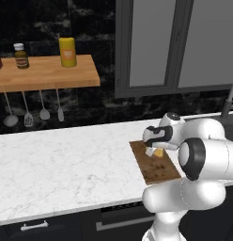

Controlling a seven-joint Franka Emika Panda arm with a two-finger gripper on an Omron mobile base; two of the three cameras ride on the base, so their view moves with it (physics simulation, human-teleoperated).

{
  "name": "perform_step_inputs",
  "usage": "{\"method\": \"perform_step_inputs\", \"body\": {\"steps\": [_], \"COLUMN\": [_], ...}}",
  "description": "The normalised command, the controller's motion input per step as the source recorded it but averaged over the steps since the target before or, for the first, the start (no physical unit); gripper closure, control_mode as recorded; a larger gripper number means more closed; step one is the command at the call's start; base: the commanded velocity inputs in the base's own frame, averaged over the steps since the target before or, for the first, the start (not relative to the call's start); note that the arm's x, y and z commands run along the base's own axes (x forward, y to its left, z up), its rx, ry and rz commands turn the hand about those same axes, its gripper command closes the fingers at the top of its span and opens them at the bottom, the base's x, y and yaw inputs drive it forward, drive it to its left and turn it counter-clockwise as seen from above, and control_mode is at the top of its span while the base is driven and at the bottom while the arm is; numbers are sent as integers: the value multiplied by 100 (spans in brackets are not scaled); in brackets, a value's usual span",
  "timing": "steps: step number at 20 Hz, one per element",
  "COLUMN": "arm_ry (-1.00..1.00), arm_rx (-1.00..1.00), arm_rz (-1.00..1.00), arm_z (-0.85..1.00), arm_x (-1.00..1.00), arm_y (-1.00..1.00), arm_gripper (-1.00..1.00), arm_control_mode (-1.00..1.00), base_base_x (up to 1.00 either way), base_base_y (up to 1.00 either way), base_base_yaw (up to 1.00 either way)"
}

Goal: Pick up the sponge from the counter and clean the cutting board by briefly scrubbing or pressing down on the cutting board. Once finished, release the sponge.

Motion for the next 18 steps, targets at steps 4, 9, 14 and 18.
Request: {"method": "perform_step_inputs", "body": {"steps": [4, 9, 14, 18], "arm_ry": [0, 0, 2, 2], "arm_rx": [0, 0, 0, 0], "arm_rz": [0, 0, 0, 0], "arm_z": [-4, -5, -8, -16], "arm_x": [-41, -38, -22, -2], "arm_y": [4, 22, 35, 29], "arm_gripper": [100, 100, 100, 100], "arm_control_mode": [-100, -100, -100, -100], "base_base_x": [0, 0, 0, 0], "base_base_y": [0, 0, 0, 0], "base_base_yaw": [0, 0, 0, 0]}}
